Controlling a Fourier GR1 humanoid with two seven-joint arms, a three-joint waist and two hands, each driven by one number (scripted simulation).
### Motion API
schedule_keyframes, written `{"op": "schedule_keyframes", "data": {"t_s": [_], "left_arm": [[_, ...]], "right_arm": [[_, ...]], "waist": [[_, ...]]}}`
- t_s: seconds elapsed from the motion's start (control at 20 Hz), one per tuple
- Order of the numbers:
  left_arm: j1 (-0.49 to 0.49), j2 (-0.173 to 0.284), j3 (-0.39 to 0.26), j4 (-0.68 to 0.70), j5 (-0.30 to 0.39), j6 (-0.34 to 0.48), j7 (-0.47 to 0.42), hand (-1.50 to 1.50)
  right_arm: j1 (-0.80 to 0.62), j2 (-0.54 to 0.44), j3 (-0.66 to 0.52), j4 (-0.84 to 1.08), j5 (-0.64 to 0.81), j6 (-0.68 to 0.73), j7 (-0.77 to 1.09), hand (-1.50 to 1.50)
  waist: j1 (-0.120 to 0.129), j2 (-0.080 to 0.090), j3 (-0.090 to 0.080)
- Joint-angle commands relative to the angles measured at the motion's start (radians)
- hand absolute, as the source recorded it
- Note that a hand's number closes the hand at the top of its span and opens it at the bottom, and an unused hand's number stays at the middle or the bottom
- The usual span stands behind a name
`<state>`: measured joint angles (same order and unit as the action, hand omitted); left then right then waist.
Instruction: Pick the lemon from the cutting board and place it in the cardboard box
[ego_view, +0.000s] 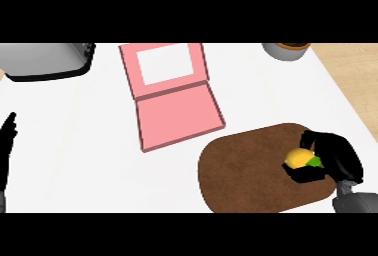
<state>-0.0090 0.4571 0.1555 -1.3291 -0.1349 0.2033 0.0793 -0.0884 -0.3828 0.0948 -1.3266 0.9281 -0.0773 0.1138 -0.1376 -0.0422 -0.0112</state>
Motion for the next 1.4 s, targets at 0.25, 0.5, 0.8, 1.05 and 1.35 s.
{"op": "schedule_keyframes", "data": {"t_s": [0.25, 0.5, 0.8, 1.05, 1.35], "left_arm": [[-0.025, -0.02, -0.028, -0.003, -0.01, -0.01, -0.018, 0.0], [-0.044, -0.036, -0.052, -0.033, -0.001, -0.042, -0.01, 0.0], [-0.081, -0.01, -0.047, -0.007, -0.009, -0.09, -0.025, 0.0], [-0.062, -0.042, -0.042, -0.012, -0.019, -0.08, -0.035, 0.0], [-0.138, -0.079, -0.073, 0.037, -0.066, -0.041, -0.027, 0.0]], "right_arm": [[0.044, 0.132, 0.119, -0.538, 0.293, -0.07, 0.425, 1.5], [-0.04, 0.28, 0.312, -0.716, 0.482, 0.153, 0.662, 1.5], [-0.372, 0.379, 0.315, -0.555, 0.385, 0.2, 0.833, 1.5], [-0.557, 0.382, 0.221, -0.369, 0.293, 0.1, 0.871, 1.5], [-0.788, 0.382, 0.131, -0.024, 0.129, -0.097, 0.914, 1.5]], "waist": [[0.067, 0.02, 0.004], [0.125, 0.034, 0.008], [0.155, 0.044, 0.01], [0.152, 0.043, 0.011], [0.171, 0.052, 0.011]]}}
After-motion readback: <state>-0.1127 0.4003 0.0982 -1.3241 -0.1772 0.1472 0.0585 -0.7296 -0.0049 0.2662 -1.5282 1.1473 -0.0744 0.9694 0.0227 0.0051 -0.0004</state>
